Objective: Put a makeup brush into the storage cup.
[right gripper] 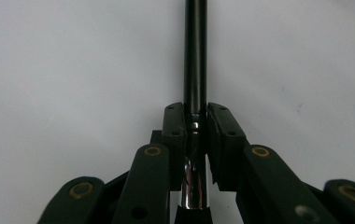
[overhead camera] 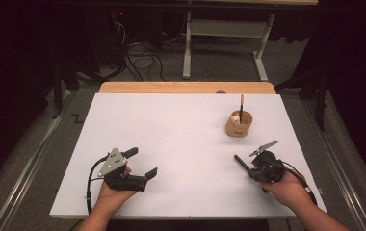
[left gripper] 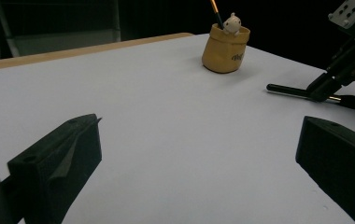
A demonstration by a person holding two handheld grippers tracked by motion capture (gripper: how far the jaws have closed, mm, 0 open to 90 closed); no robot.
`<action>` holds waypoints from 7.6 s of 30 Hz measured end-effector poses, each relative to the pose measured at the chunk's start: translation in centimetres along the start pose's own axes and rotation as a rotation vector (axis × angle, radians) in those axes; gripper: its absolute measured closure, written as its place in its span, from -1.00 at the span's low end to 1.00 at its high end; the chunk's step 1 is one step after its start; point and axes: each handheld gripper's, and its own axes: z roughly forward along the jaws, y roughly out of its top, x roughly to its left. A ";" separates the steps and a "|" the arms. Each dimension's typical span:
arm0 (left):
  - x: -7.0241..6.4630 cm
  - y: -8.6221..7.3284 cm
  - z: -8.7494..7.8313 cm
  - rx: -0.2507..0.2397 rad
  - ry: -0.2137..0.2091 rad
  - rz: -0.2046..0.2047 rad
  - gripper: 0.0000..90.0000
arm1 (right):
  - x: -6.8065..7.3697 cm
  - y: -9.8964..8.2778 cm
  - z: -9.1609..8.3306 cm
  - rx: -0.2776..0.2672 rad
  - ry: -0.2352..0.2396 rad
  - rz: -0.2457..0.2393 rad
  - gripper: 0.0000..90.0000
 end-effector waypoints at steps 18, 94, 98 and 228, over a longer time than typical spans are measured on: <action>-0.3 0.0 0.4 0.034 0.009 0.006 -0.96 | 2.4 2.4 -2.1 -0.078 0.046 -0.153 0.77; -7.2 4.8 3.5 0.469 -0.022 0.583 -0.77 | 10.6 5.7 -2.5 -0.133 0.059 -0.713 0.77; -7.2 4.9 3.3 0.454 -0.025 0.580 -0.79 | 10.5 5.9 -2.4 -0.131 0.093 -0.730 0.77; -9.9 0.9 5.4 0.275 -0.060 0.843 0.75 | 13.0 9.4 -3.9 -0.185 0.280 -0.694 -0.11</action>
